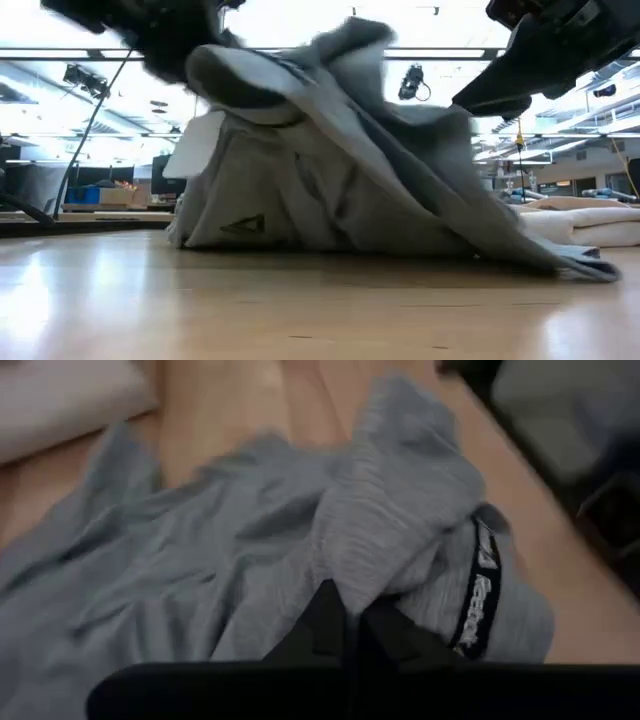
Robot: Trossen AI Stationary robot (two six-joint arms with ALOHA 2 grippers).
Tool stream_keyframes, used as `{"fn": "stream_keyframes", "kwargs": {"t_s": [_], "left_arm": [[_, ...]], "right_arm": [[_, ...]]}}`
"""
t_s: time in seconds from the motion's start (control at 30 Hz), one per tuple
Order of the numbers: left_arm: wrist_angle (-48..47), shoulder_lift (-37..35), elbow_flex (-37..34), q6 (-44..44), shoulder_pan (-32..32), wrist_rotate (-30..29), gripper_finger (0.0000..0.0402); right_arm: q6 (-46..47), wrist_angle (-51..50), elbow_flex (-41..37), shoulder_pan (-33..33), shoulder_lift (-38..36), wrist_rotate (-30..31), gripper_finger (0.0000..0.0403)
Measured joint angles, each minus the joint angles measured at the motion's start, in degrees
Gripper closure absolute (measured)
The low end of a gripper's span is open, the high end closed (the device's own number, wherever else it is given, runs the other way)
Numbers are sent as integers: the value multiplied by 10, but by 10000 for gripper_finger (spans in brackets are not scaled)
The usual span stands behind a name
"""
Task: Fold Laundry from Bin
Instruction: Fold the gray shirt
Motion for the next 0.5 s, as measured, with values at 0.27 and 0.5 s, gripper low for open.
{"fn": "stream_keyframes", "kwargs": {"t_s": [0.27, 0.5], "left_arm": [[320, -118, -260, -180, 43, -139, 397], [376, -145, -411, -433, 98, -367, 381]], "right_arm": [[-38, 36, 0, -10, 0, -26, 250], [-38, 76, 1, -48, 18, -74, 250]]}}
